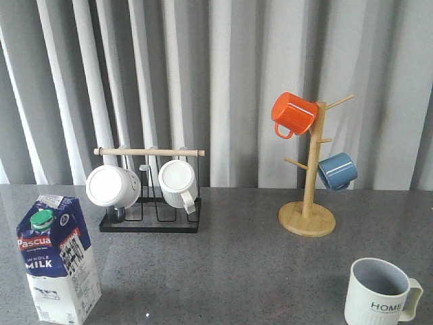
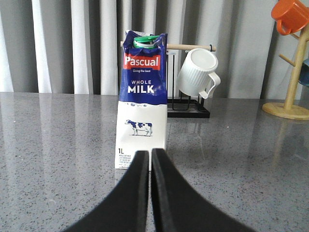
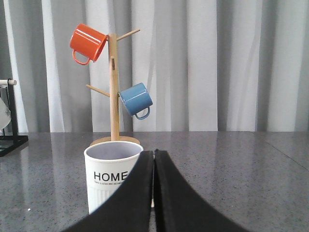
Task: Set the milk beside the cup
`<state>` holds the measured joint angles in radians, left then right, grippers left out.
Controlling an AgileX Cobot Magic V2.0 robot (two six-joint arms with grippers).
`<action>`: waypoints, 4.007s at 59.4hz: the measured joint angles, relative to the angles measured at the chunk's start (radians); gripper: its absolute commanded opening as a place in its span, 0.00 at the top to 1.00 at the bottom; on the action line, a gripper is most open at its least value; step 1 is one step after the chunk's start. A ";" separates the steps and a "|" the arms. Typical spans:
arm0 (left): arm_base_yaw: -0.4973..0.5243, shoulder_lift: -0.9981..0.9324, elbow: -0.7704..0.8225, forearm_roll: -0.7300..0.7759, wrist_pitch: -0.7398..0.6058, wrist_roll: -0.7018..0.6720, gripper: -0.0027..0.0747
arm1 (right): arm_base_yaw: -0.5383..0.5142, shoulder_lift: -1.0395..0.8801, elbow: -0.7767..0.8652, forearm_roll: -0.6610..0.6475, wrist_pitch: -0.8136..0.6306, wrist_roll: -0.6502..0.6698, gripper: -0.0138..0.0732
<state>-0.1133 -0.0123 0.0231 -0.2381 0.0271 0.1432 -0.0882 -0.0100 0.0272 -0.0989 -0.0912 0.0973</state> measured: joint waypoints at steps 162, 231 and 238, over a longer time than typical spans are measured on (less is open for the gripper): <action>0.000 0.000 -0.261 -0.064 -0.009 -0.498 0.34 | 0.000 0.699 -0.851 -0.118 0.460 0.007 0.23; 0.000 0.152 -0.450 0.019 0.206 -0.445 0.34 | -0.021 1.366 -0.917 -0.055 0.668 -0.136 0.24; 0.000 0.152 -0.450 0.019 0.217 -0.445 0.34 | -0.028 1.367 -0.844 -0.057 0.573 -0.135 0.24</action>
<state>-0.1133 0.1402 -0.4270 -0.2189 0.2437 -0.3016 -0.1158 1.3566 -0.8170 -0.1557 0.4814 -0.0374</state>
